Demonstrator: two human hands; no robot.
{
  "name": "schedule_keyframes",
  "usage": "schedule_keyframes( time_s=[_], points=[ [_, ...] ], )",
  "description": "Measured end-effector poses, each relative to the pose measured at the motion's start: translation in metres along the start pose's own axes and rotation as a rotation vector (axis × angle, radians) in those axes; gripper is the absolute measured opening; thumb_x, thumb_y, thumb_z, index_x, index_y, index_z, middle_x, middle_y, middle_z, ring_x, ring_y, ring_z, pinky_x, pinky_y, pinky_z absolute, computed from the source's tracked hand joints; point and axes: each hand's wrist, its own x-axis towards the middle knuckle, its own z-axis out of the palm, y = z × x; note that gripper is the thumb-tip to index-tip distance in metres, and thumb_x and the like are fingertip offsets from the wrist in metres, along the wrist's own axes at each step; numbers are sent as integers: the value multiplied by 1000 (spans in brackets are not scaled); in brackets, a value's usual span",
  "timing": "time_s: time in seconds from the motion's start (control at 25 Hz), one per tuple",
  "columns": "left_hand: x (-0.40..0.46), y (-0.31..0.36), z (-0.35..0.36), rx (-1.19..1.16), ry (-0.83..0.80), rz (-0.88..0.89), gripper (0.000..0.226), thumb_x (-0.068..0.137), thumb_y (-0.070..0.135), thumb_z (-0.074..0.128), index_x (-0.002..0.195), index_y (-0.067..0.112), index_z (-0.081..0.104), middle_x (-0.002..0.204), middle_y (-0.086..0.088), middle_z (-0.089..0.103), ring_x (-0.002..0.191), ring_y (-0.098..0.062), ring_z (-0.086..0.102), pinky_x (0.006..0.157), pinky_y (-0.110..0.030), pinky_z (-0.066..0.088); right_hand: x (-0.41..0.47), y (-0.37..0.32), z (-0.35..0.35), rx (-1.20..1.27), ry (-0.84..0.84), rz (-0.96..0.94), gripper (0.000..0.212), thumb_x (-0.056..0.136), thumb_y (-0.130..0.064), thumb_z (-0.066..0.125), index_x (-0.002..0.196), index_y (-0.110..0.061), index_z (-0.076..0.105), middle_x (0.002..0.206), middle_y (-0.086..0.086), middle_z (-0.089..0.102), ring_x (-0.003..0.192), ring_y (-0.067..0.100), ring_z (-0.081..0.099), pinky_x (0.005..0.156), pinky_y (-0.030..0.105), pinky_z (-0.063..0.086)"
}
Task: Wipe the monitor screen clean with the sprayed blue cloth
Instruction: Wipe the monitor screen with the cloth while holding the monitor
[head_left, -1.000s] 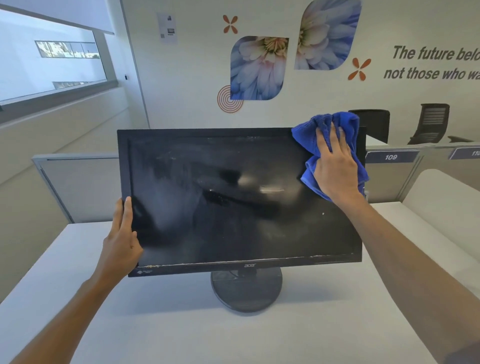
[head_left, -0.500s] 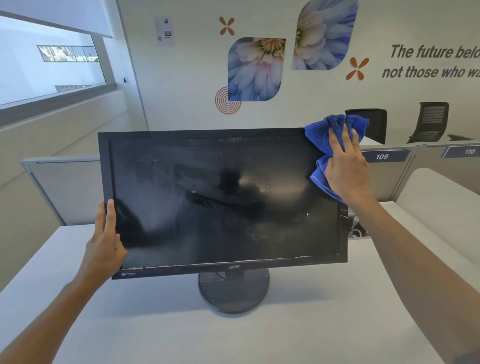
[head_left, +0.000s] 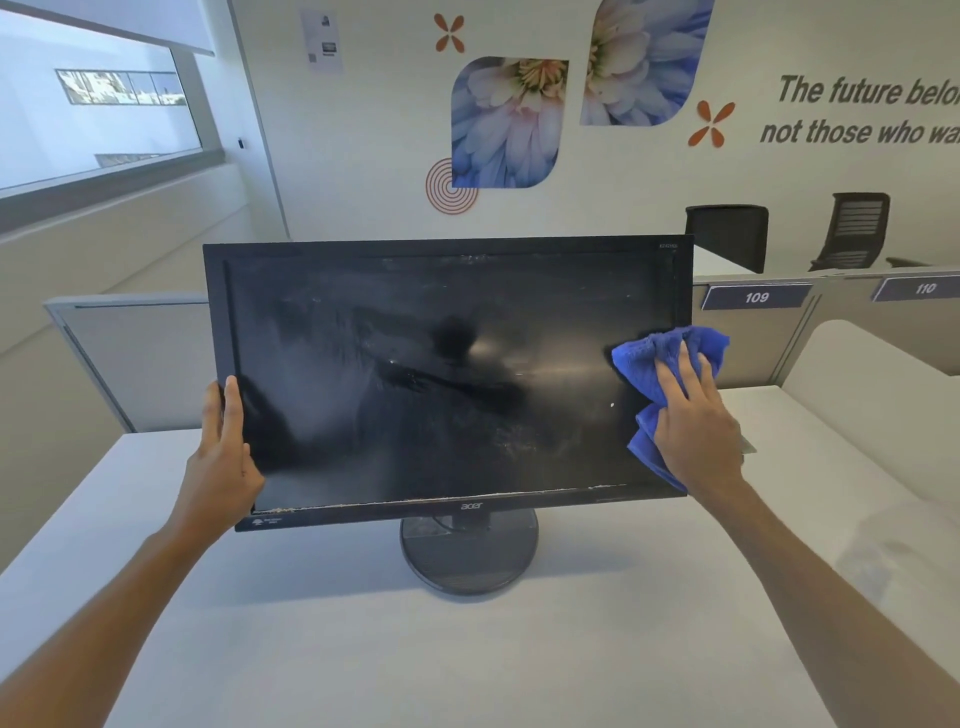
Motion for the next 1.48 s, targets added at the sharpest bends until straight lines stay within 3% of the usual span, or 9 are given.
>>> schedule_keyframes(
  time_s=[0.2,0.4,0.56,0.68,0.88,1.0,1.08,1.28,1.48],
  points=[
    [-2,2,-1,-14,11,10,82,86,-11,48,153,13,7,160,-16,6,72,-47,53,60,-40,40,-68,1,21,-59,-42,0,54,91,-18,31,138,-6,54,150,15,43,133,37,47,65,39,59],
    [-4,0,-2,-37,21,7,81,87,-11,47,153,15,7,161,-14,6,95,-55,53,67,-42,42,-92,-19,17,110,-5,61,52,83,4,57,134,-5,58,148,12,45,129,40,51,50,31,51],
    [-4,2,-4,-65,3,-12,81,88,-10,47,153,16,5,162,-11,4,103,-52,54,73,-45,47,-45,-91,-17,296,208,-174,55,82,-1,41,133,-10,60,148,7,48,138,29,44,72,28,54],
    [-4,1,-7,-73,-15,-14,82,88,-9,47,153,16,5,162,-10,4,93,-50,57,69,-35,41,13,-157,-42,315,306,-428,52,84,-2,41,131,-11,62,146,9,50,136,30,46,94,32,51],
    [-3,3,-8,-85,-27,-18,83,87,-9,48,153,17,4,162,-7,3,72,-31,47,65,-33,40,91,-225,-59,28,233,-786,53,90,-3,51,141,-15,52,153,10,40,140,32,39,106,43,44],
    [-3,1,-8,-77,-14,-40,84,86,-10,49,153,16,6,162,-9,5,79,-45,57,66,-36,44,105,-248,-48,-95,105,-862,52,99,-8,39,149,-21,39,161,4,25,148,29,22,117,47,27],
    [-2,-1,-8,-82,-9,-42,82,86,-10,49,153,15,8,162,-9,7,90,-49,58,69,-36,44,99,-250,-36,-73,82,-841,53,100,-10,38,151,-22,35,161,2,23,149,27,19,119,47,22],
    [-3,-1,-7,-95,-2,-47,82,87,-11,49,153,16,8,162,-9,7,105,-48,56,75,-37,47,28,-240,14,-20,168,-990,49,92,-16,50,141,-20,50,154,4,40,142,29,37,115,46,32],
    [-3,2,-8,-102,-14,-37,82,87,-10,50,153,15,7,162,-8,5,85,-36,56,70,-29,41,-46,-229,45,-21,-8,-1089,57,84,-22,65,139,-20,51,154,6,39,141,28,38,115,41,32]
  ],
)
